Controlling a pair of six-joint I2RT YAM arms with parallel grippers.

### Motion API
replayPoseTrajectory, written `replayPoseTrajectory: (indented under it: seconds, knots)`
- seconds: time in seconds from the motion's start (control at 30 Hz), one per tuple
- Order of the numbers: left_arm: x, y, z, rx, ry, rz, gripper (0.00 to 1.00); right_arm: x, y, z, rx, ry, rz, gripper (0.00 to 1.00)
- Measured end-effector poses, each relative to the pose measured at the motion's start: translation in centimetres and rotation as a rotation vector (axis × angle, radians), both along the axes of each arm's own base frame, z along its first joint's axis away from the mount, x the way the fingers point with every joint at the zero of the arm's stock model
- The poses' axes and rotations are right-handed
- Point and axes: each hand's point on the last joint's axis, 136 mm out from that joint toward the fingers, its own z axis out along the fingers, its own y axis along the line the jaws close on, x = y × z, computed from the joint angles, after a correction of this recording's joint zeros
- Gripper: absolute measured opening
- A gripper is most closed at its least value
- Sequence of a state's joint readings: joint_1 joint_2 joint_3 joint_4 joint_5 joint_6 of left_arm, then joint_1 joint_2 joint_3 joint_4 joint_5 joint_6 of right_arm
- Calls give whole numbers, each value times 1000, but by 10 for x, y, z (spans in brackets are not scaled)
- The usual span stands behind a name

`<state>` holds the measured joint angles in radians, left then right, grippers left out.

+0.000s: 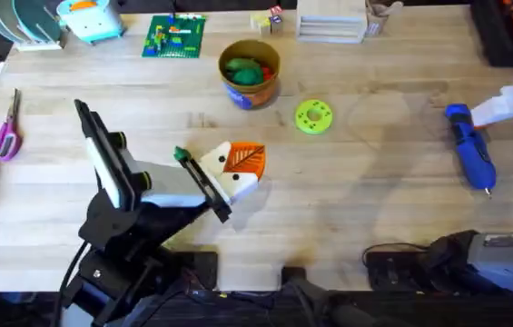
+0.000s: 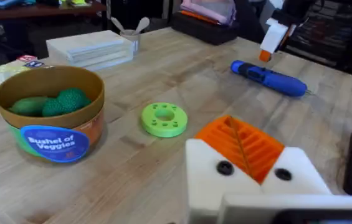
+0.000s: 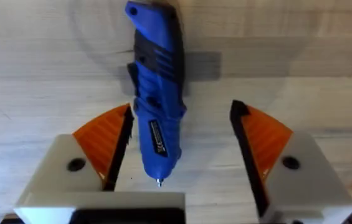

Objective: Pick up the gripper from the table and insert it into the empty holder that is missing its gripper. Then pick up a screw, insert it into the mounting hole, and use the screwdriver to tighten it. Finally, clean up the table by picking up the vegetable and placing it into the bucket.

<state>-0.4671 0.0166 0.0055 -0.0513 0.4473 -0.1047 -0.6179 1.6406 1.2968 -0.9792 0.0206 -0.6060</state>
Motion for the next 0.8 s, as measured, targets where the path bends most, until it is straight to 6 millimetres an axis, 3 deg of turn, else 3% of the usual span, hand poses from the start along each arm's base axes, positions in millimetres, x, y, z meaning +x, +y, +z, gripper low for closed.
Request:
replayPoseTrajectory:
  seconds: [0.23,0.43,0.8]
  knots:
    - [0,0,0,0,0,0,6,18,23,-32,102,31,89,964]
    - [0,0,0,0,0,0,6,29,23,-57,134,47,102,964]
    - [0,0,0,0,0,0,6,30,22,-70,146,65,104,926]
